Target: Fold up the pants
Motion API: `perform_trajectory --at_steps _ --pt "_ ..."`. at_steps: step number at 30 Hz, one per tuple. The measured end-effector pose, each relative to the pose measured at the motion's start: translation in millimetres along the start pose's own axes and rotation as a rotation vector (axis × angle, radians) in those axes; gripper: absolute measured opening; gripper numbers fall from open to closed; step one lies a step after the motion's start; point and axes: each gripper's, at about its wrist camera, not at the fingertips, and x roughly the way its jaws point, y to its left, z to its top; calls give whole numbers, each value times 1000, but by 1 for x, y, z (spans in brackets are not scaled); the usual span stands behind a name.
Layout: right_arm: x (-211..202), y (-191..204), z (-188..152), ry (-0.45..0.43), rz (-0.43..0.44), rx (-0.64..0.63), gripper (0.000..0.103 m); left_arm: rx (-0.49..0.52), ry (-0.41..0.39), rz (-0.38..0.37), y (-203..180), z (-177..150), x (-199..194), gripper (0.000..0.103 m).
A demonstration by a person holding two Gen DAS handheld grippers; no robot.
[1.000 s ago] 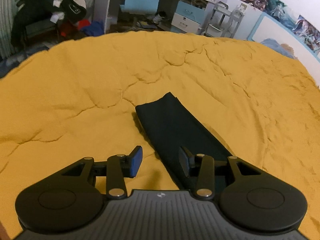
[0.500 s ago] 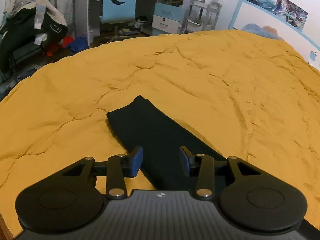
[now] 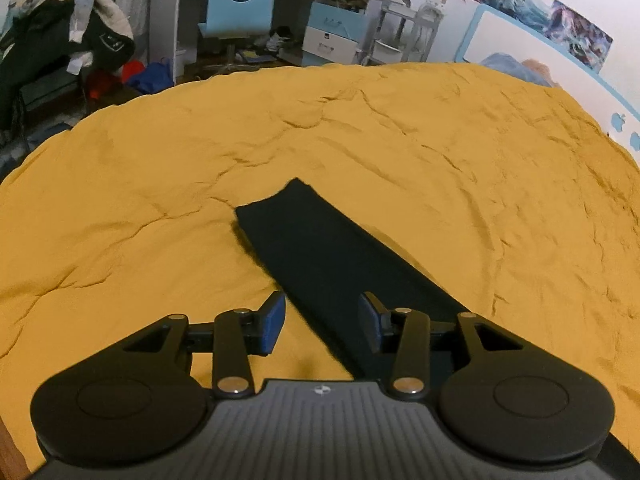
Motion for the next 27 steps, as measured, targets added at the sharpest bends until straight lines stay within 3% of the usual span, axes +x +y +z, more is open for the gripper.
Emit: perform_trajectory --at_steps 5,10,15,21,23,24,25,26,27 --pt "-63 1 -25 -35 4 92 50 -146 -15 -84 37 -1 11 57" --pt "-104 -13 -75 -18 29 352 59 -315 -4 -169 70 -6 46 57" --pt "-115 -22 -118 -12 91 625 60 -440 5 -216 87 -15 89 57" --pt "-98 -23 -135 -31 135 831 61 -513 -30 -229 103 -16 112 41" --pt "-96 -23 -134 -50 134 855 54 -534 -39 -210 108 -13 116 27" --pt "-95 -24 -132 -56 122 858 50 -541 -44 -202 109 -11 117 25" --pt "-94 -25 -132 -55 109 858 38 -547 -49 -198 110 -9 118 23" --pt "-95 -26 -132 -56 94 861 21 -547 -52 -195 110 -7 118 14" --pt "-96 -28 -132 -61 99 867 16 -538 -52 -187 109 -5 118 8"
